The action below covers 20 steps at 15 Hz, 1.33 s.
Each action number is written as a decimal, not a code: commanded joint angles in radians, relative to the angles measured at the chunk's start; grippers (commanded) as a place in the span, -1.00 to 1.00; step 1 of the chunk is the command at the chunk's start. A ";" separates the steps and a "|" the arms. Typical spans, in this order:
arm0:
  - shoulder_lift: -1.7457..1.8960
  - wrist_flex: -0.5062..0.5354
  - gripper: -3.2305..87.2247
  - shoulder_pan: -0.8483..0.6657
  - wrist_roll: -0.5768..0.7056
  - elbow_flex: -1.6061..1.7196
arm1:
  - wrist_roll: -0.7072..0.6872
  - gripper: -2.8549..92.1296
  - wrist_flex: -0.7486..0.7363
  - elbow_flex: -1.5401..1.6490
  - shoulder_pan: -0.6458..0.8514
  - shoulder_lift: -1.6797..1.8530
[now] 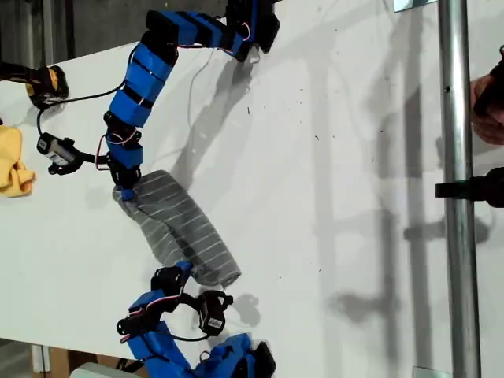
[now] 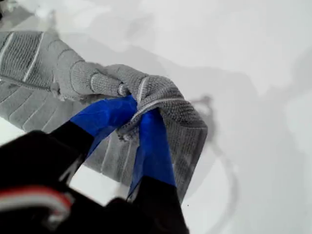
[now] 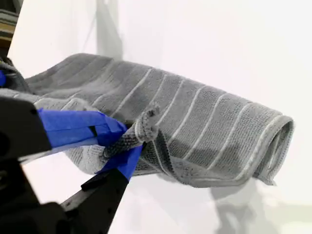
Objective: Grasp corners of a towel and fold twice.
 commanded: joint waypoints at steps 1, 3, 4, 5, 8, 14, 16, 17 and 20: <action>0.044 0.032 -0.99 -0.008 -0.031 0.015 | 0.002 -0.94 0.015 -0.066 -0.005 -0.006; 0.044 0.012 -0.99 0.009 -0.057 0.071 | -0.014 -0.94 0.078 -0.037 -0.015 -0.017; 0.043 -0.008 -0.99 0.026 -0.075 0.097 | -0.021 -0.94 0.115 -0.031 -0.018 -0.021; 0.029 -0.023 -0.99 0.040 -0.092 0.114 | -0.023 -0.94 0.149 -0.025 -0.018 -0.028; -0.044 -0.063 -0.99 0.086 -0.149 0.127 | -0.037 -0.94 0.236 -0.014 -0.020 -0.031; -0.222 -0.086 -0.98 0.146 -0.238 0.124 | -0.040 -0.94 0.362 -0.014 -0.032 -0.120; -0.270 -0.078 -0.98 0.149 -0.250 0.126 | -0.040 -0.94 0.387 -0.015 -0.029 -0.146; -0.301 -0.069 -0.98 0.149 -0.252 0.121 | -0.040 -0.94 0.405 -0.028 -0.025 -0.163; -0.383 -0.043 -0.98 0.149 -0.259 0.086 | -0.040 -0.94 0.410 -0.043 -0.006 -0.189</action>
